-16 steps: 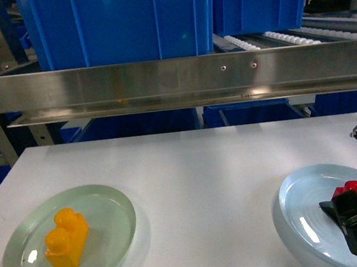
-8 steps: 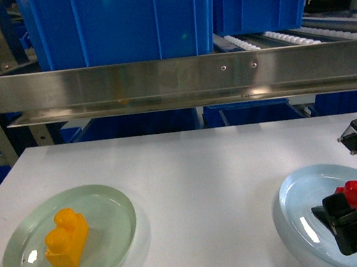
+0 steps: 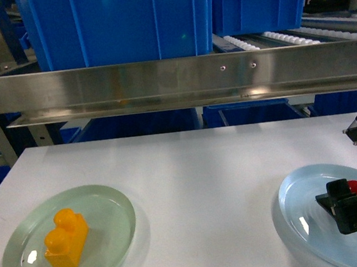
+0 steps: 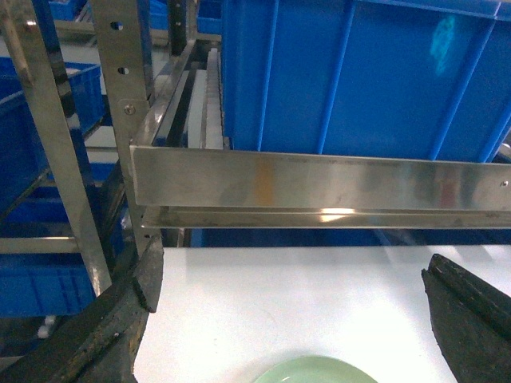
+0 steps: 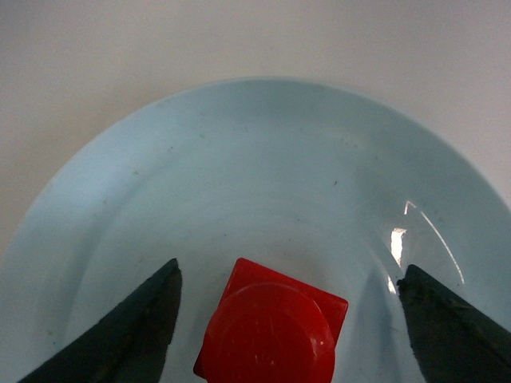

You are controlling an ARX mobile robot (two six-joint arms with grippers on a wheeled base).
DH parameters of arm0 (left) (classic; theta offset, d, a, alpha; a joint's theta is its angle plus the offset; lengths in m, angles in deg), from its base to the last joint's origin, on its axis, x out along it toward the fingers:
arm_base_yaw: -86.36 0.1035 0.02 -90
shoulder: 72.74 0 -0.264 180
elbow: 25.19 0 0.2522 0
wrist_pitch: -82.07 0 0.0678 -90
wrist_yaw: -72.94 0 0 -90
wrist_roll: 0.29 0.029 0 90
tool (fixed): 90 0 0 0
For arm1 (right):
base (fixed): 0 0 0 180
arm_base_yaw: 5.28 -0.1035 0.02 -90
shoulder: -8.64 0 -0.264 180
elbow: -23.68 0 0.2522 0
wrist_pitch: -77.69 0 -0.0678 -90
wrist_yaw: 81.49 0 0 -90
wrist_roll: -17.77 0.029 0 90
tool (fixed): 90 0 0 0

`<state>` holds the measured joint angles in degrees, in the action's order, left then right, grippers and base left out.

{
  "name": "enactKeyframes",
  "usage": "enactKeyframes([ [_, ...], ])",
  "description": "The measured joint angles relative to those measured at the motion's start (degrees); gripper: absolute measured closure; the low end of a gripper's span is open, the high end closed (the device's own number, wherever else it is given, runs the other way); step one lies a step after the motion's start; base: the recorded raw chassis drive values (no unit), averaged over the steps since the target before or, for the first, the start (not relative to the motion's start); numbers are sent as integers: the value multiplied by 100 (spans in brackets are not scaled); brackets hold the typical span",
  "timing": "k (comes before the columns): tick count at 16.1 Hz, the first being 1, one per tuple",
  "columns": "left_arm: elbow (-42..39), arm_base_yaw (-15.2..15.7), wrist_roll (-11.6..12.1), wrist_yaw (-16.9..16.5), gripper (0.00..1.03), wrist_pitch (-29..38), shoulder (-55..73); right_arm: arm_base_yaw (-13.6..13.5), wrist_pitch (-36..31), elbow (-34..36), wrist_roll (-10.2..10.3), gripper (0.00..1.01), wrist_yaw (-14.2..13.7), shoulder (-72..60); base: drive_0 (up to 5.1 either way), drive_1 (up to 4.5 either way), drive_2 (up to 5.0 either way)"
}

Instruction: Sort and place red and yellow blocks in left bins

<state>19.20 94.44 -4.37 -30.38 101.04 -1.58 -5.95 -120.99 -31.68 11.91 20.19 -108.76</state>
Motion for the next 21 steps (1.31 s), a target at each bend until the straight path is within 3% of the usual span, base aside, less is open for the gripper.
enactKeyframes([
  [1,0,0,-2,0,5,2,0,-2,24,9,254,46,133,-131,0,0,0],
  [2,0,0,-2,0,5,0,0,0,-74,26,345,72,208,-138,0,0,0],
  [3,0,0,0,0,5,-4,0,83,-299,254,378,74,195,-31,0,0,0],
  [5,0,0,0,0,5,-4,0,267,-1204,1051,177,74,11,1045,0,0,0],
  [7,0,0,0,0,5,0,0,306,-1390,1480,28,74,9,1884,0,0,0],
  [13,0,0,0,0,5,-2,0,372,-133,2618,42,74,22,5945,0,0,0],
  [18,0,-24,0,0,5,-42,0,293,-258,2702,0,74,-162,6196,0,0,0],
  [21,472,-243,0,160,5,-463,374,293,-256,2702,0,74,-162,6196,0,0,0],
])
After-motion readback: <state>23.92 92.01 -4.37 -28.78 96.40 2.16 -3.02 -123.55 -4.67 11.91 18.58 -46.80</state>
